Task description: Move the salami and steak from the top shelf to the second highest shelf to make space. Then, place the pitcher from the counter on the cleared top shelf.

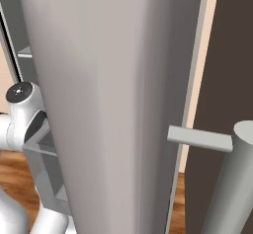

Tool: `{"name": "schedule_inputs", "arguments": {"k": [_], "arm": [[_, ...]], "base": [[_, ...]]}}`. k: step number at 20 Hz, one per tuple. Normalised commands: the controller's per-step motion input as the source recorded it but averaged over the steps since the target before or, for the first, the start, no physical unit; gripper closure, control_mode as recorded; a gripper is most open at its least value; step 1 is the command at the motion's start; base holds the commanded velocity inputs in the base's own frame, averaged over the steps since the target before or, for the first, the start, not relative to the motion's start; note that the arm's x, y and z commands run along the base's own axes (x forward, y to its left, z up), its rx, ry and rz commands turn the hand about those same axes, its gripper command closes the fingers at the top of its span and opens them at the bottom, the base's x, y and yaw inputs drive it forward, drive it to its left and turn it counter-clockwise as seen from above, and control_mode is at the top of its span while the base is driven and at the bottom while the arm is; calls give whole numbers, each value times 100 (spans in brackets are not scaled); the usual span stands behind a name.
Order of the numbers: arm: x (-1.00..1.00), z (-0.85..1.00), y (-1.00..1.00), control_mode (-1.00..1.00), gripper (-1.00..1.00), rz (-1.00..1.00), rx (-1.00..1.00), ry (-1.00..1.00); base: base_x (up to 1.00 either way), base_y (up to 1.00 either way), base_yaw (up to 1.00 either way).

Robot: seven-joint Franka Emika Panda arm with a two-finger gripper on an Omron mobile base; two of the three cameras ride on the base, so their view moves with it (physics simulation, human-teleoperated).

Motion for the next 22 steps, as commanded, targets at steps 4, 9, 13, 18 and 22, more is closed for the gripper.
{"name": "schedule_inputs", "arguments": {"k": [4, 9, 13, 18, 22], "arm": [[-15, -6, 0, -100, -100, 0, 0, 0], [0, 0, 0, 100, -100, 0, 0, 0], [0, 0, 0, 100, -100, 0, 0, 0], [0, 0, 0, 100, -100, 0, 0, 0], [0, 0, 0, 100, -100, 0, 0, 0]], "base": [[0, 0, 0], [-74, 21, 1], [-83, 59, 6], [-63, 74, 2], [-59, 56, -14]]}}
